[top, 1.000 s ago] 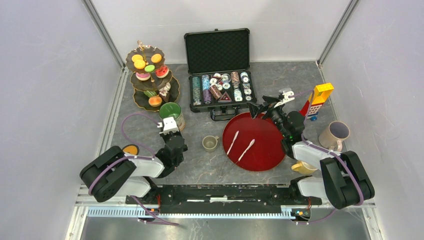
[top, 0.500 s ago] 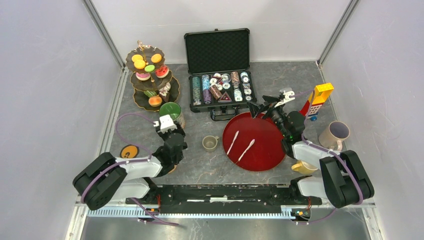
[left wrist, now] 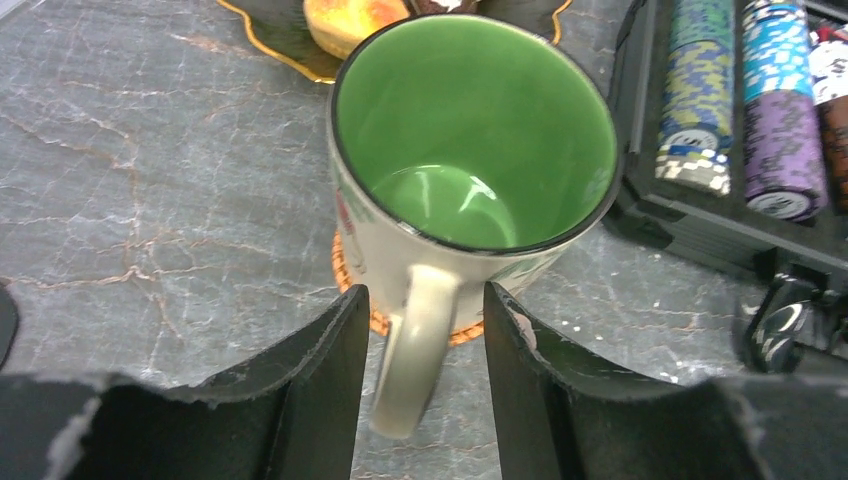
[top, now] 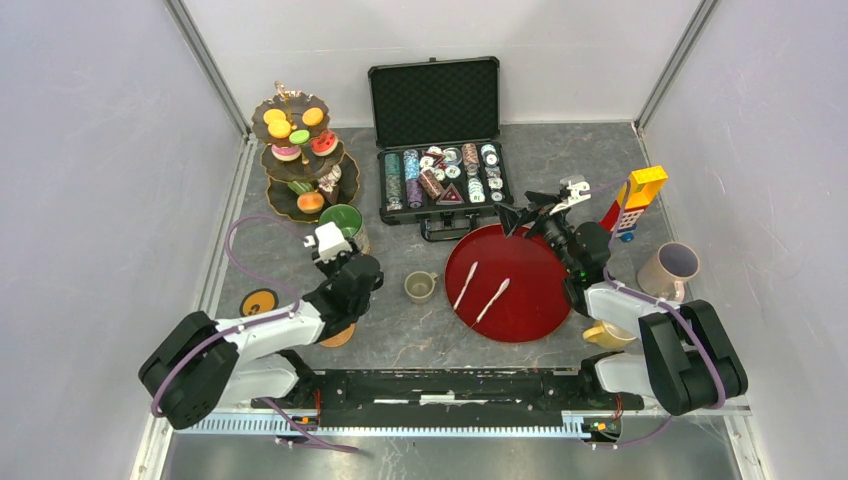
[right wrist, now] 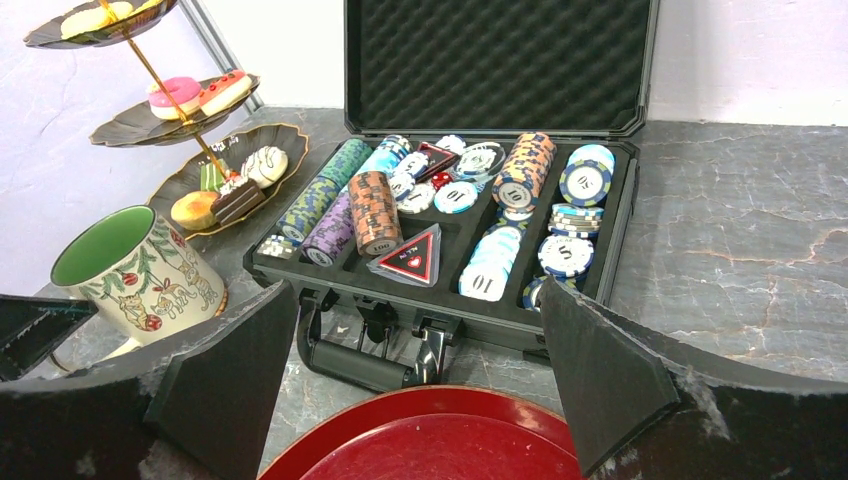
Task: Serve the afternoon tea
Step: Adjust the cup on the coaster.
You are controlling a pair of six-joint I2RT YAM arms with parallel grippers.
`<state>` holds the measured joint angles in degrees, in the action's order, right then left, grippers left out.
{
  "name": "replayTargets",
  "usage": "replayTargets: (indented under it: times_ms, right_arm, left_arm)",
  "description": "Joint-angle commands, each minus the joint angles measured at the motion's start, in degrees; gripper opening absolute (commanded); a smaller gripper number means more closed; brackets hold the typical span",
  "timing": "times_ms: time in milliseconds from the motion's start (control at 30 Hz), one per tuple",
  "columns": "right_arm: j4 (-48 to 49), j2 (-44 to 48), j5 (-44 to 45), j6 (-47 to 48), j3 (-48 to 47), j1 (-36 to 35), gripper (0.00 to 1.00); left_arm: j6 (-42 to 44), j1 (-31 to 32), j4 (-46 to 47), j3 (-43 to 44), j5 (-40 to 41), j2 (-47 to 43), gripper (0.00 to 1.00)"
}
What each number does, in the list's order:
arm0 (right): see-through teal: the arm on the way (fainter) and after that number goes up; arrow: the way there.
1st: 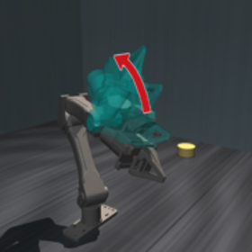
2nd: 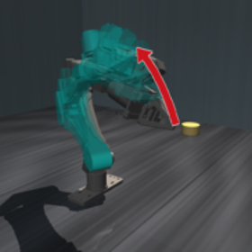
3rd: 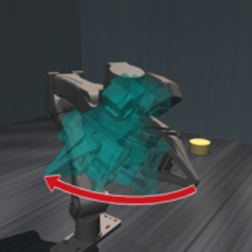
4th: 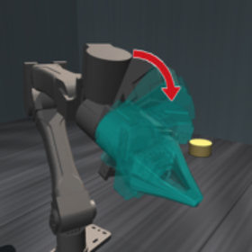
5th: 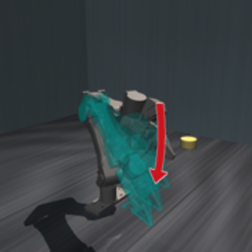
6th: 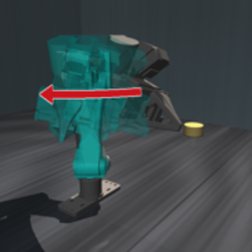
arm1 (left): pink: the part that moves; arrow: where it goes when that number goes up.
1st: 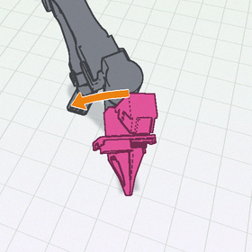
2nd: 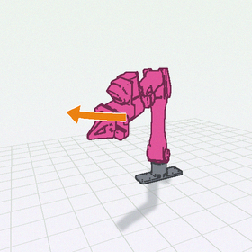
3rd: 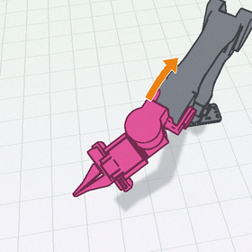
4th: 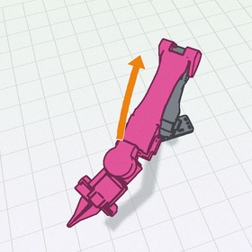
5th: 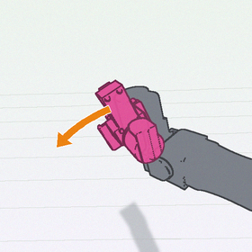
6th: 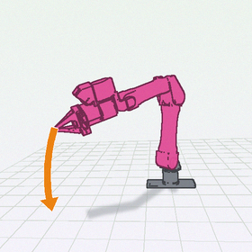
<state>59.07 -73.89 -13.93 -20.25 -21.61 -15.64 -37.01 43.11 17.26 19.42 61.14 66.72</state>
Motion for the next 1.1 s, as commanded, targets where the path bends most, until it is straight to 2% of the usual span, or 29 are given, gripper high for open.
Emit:
replayTargets:
  times_ms: [0, 200, 300, 533, 700, 800, 867, 933, 1067]
  right_arm:
    - [3.38, -0.35, -0.82, -0.44, 0.69, 0.27, 0.98]
    - [3.42, -0.47, -1.04, -0.58, 0.69, 0.43, 0.98]
    - [3.51, -0.54, -1.03, -0.58, 0.76, 0.4, 0.98]
    - [3.68, -1.17, -1.55, -0.88, 0.42, 0.56, 0.98]
    - [3.77, -1.17, -1.68, -0.99, 0.5, 0.51, 0.98]
    - [3.64, -1.14, -1.56, -0.7, 0.46, 0.54, 0.98]
    - [2.93, -1.16, -1.45, -0.45, 0.17, 0.59, 0.98]
    - [1.39, -1.17, -1.15, -0.08, -0.44, 0.52, 0.98]
    - [0.35, -1.2, -1.04, 0.02, -0.98, 0.54, 0.98]
  left_arm:
    - [-4.58, -0.22, -3.28, 5.41, 0.37, 1.18, 0.51]
    - [-5.85, -0.22, 1.11, 5.18, -3.97, 4.13, 0.47]
    - [-5.04, -0.23, 3.26, 5.81, -5.84, 6.57, 0.54]
    - [-2.74, -0.22, 3.63, 10.66, -13.02, 11.21, 0.57]
    - [1.98, -0.22, 3.08, 11.85, -15.96, 9.78, 0.7]
    - [4.77, -0.22, -1.3, 11.96, -18.38, 5.52, 0.89]
    - [4.94, -0.22, -5.97, 11.77, -21.28, 1.16, 0.97]
    - [5.7, -0.22, -11.0, 11.75, -25.66, -3.69, 1.0]
    - [2.72, -0.22, -28.64, 12.91, -29.55, -15.44, 1.0]
